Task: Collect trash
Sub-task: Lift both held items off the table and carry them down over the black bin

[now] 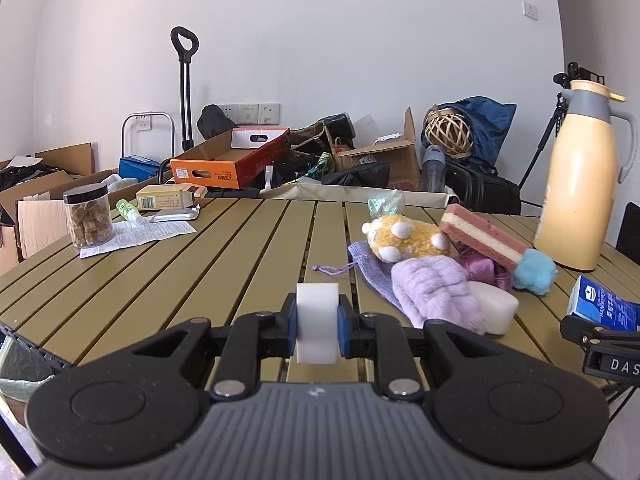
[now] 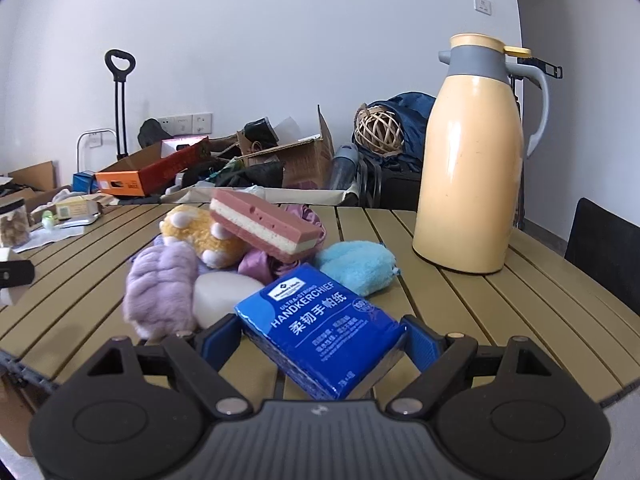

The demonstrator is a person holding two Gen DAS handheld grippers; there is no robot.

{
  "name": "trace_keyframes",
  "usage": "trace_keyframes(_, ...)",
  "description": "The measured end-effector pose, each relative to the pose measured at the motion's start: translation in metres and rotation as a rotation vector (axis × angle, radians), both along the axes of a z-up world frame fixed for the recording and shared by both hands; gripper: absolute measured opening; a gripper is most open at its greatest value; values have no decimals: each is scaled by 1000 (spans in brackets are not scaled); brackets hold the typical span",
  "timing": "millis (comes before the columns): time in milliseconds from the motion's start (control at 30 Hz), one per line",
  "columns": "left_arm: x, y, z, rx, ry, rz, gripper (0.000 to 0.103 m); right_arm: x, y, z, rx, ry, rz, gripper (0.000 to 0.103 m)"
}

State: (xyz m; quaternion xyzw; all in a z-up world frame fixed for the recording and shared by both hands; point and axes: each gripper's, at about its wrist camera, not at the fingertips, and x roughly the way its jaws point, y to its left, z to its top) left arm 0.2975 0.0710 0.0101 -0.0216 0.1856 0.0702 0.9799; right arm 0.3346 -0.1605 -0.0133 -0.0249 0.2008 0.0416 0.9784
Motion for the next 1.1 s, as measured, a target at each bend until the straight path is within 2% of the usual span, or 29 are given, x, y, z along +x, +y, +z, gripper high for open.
trace_keyframes(600,-85,0,-23,8,73,4,19,-98,-16,-1,-23,25,35,86)
trace_keyframes(1100,-115,1,-69,47,180,5,19,-138,-11,-52,-44,170,64,86)
